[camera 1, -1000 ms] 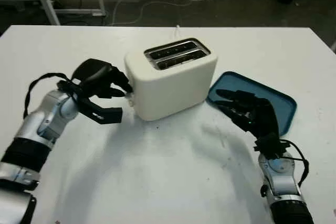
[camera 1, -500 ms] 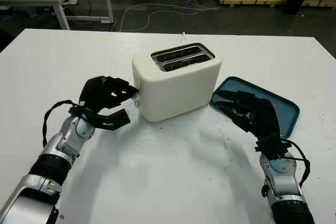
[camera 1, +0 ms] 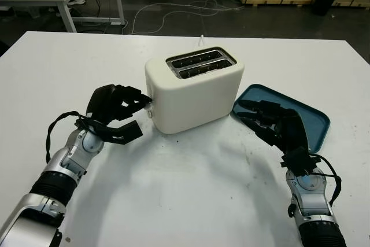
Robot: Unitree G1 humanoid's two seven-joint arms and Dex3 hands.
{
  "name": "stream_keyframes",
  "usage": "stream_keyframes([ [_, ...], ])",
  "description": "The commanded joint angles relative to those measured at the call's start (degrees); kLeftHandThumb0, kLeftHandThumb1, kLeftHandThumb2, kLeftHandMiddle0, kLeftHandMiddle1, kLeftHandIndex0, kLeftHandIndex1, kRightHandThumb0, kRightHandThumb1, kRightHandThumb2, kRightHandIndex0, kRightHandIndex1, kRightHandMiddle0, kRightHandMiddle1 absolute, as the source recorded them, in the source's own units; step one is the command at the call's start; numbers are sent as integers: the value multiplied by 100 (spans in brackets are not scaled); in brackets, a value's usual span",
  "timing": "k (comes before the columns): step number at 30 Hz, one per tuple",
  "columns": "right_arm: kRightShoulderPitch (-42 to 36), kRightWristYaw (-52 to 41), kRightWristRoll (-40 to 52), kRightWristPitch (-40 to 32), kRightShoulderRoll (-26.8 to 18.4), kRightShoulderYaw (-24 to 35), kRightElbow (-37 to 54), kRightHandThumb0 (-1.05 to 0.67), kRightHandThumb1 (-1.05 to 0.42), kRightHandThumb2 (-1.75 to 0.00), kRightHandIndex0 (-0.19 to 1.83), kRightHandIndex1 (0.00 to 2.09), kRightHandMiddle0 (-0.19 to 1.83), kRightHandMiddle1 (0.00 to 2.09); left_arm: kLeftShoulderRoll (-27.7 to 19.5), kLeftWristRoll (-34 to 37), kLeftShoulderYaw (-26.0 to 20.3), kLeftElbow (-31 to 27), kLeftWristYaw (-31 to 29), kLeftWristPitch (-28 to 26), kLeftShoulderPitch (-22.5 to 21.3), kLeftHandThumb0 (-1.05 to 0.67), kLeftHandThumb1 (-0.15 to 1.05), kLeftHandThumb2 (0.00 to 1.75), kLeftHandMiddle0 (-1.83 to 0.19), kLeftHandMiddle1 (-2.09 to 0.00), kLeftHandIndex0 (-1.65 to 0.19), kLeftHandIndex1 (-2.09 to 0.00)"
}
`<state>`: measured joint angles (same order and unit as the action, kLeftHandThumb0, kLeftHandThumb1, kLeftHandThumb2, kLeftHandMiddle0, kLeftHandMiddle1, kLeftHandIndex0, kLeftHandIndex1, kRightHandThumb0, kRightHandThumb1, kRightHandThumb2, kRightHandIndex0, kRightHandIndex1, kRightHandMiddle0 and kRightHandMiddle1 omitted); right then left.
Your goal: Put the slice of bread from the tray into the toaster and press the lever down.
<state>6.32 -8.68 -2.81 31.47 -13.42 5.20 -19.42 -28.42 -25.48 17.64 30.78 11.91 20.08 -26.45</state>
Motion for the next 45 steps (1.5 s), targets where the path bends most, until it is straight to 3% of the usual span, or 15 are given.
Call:
stream_keyframes([
  [1, 19, 17, 58, -89, -21, 9, 84, -37, -92, -1, 114, 0, 103, 0, 348, -552, 847, 3, -995, -36, 175, -29, 92, 9, -80, -109, -114, -3],
  [3, 15, 21, 55, -92, -17, 8, 95, -37, -92, -1, 114, 0, 103, 0, 259, -534, 839, -308, -1161, -79, 77, -30, 92, 6, -78, -111, -113, -3],
  [7, -8, 34, 42, -171, -12, 4, 176, -37, -92, 0, 113, 0, 103, 0, 157, -548, 798, -725, -1374, 2, -139, -30, 91, 1, -83, -92, -115, -3],
  [11, -23, 28, 56, -239, -6, 7, 224, -37, -92, 0, 113, 0, 103, 0, 176, -611, 753, -722, -1411, 256, -410, -33, 86, 0, -100, -107, -126, -8],
  [16, -34, 39, 42, -285, 0, 3, 253, -37, -92, 0, 113, 0, 103, 0, 214, -688, 763, -633, -1613, 375, -733, -38, 84, 0, -103, -116, -131, -11],
  [28, -32, 37, 40, -233, -7, 9, 207, -38, -92, 0, 114, 1, 103, 0, 474, -722, 809, -549, -1726, 168, -589, -35, 85, 0, -100, -99, -126, -5],
  [32, -41, 39, 19, -235, -23, 7, 210, -38, -92, -1, 114, 0, 103, 0, 952, -785, 894, -64, -1414, -277, -425, -30, 90, 2, -92, -96, -117, -1],
  [38, -13, -47, 78, -241, -53, 8, 171, -38, -92, -1, 114, 1, 103, 0, 2114, -757, 961, 1877, -248, -403, -205, -28, 92, 10, -87, -78, -114, 0],
  [45, 16, -99, 116, -261, -75, 19, 155, -38, -91, 0, 115, 1, 103, 0, 2395, -588, 1074, 2460, -93, -363, -103, -23, 92, 13, -86, -81, -110, 0],
])
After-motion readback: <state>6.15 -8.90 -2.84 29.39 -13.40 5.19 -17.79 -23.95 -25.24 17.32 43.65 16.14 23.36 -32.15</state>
